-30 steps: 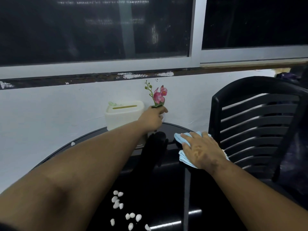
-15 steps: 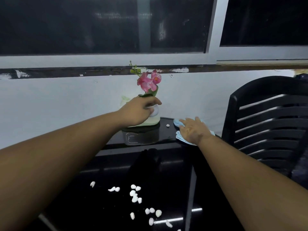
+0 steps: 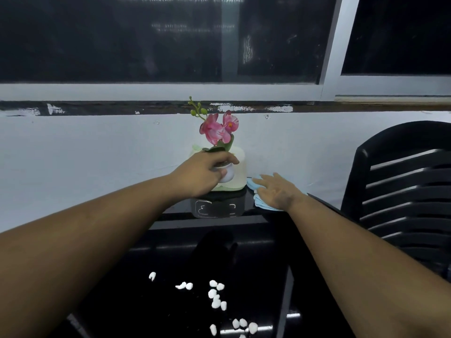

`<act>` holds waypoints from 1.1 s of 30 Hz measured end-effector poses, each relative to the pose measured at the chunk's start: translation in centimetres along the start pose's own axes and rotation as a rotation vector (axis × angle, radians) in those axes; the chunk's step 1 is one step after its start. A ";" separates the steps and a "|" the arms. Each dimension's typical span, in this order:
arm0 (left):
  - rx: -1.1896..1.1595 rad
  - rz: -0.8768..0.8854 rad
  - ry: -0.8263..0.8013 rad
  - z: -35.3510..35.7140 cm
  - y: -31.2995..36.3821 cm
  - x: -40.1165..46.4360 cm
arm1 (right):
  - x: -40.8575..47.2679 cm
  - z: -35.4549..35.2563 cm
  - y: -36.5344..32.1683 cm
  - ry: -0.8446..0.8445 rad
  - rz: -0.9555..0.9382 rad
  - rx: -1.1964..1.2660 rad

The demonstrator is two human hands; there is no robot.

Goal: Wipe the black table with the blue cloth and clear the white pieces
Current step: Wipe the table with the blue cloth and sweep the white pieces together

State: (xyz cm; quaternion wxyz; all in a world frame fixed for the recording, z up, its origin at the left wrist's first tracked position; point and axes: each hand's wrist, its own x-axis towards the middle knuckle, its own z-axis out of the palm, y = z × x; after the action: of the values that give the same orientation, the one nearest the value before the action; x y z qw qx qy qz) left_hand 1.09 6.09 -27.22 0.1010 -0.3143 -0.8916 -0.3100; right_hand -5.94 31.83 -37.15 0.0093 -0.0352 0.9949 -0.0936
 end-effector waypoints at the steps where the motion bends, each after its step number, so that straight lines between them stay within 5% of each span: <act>1: -0.012 -0.010 -0.001 0.0 0.0 0.1 | -0.4 0.1 0.0 0.000 -0.012 0.009; 15: -0.066 -0.005 -0.020 -0.2 2.2 2.0 | -12.5 0.6 -2.4 0.067 -0.368 -0.155; 25: -0.105 0.008 -0.001 -0.3 2.6 3.4 | -19.3 0.1 -2.8 -0.004 -0.609 -0.030; 33: -0.067 0.049 -0.020 -0.8 2.8 3.1 | -11.1 0.1 0.2 0.090 -0.259 0.058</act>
State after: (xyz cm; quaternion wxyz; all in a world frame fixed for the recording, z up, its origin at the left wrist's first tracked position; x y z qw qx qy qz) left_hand 0.40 8.77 -24.06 0.0890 -0.3422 -0.8738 -0.3340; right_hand 5.12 32.85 -37.16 -0.0464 -0.1590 0.9784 -0.1240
